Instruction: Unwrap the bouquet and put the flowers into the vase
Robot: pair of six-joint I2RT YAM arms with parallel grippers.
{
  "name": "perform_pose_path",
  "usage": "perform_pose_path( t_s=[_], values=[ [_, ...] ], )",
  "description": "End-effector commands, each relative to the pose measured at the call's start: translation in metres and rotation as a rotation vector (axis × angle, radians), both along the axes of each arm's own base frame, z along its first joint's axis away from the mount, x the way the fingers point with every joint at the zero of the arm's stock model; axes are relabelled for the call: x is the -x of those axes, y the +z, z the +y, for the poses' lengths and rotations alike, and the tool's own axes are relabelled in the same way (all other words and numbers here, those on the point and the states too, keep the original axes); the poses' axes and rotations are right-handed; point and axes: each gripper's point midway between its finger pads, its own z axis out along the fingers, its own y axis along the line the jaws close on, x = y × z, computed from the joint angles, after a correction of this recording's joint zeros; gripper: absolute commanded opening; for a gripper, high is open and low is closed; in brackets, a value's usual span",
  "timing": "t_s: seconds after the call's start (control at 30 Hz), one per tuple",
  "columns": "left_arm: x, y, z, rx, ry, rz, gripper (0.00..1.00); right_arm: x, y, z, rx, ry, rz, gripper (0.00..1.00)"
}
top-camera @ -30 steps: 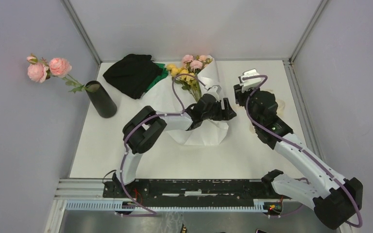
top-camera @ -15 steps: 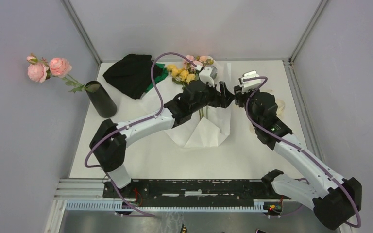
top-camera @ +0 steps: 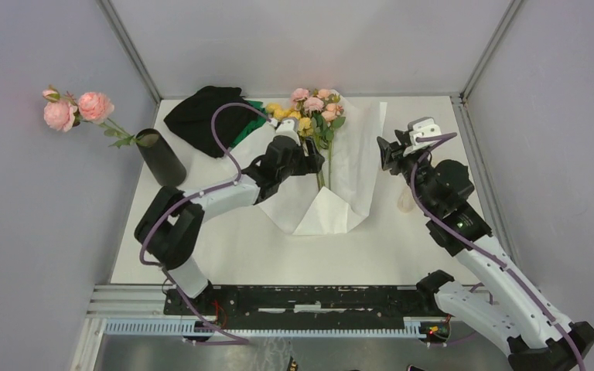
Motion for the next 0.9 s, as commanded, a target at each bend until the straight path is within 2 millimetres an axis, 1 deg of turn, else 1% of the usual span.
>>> perform_pose_path(
  t_s=[0.0,0.03,0.1,0.13,0.2,0.33,0.47,0.5,0.6,0.67,0.7,0.87],
  values=[
    [-0.038,-0.01,0.008,0.065,0.052,-0.002,0.79,0.002,0.016,0.019,-0.033,0.09,-0.014,0.52],
    [-0.042,-0.018,0.007,0.066,0.045,0.007,0.79,0.0,0.012,0.02,-0.027,0.09,-0.002,0.52],
    [-0.045,-0.021,0.001,0.094,-0.001,0.007,0.79,-0.003,0.003,0.022,-0.016,0.089,0.016,0.52],
    [-0.044,-0.021,-0.004,0.102,-0.034,0.007,0.78,-0.005,0.0,0.022,-0.011,0.089,0.023,0.52],
    [-0.041,-0.031,-0.012,0.086,-0.09,0.033,0.78,-0.006,-0.004,0.022,-0.005,0.086,0.03,0.52],
    [-0.031,-0.052,-0.028,0.107,-0.19,0.078,0.76,-0.004,-0.004,0.022,-0.007,0.088,0.027,0.52],
    [-0.017,-0.066,-0.036,0.155,-0.232,0.113,0.75,0.002,0.002,0.021,-0.014,0.099,0.011,0.52],
    [-0.01,-0.07,-0.038,0.161,-0.243,0.126,0.75,0.002,0.002,0.019,-0.01,0.094,0.013,0.52],
    [0.011,-0.074,-0.049,0.178,-0.283,0.147,0.74,0.001,-0.001,0.015,0.008,0.071,0.021,0.52],
    [0.03,-0.072,-0.057,0.189,-0.306,0.152,0.74,-0.002,-0.006,0.013,0.016,0.056,0.032,0.53],
    [0.039,-0.065,-0.062,0.201,-0.322,0.141,0.74,-0.004,-0.01,0.013,0.021,0.05,0.039,0.53],
    [0.087,-0.048,-0.085,0.197,-0.396,0.125,0.75,-0.016,-0.034,0.013,0.053,0.012,0.086,0.53]
  ],
)
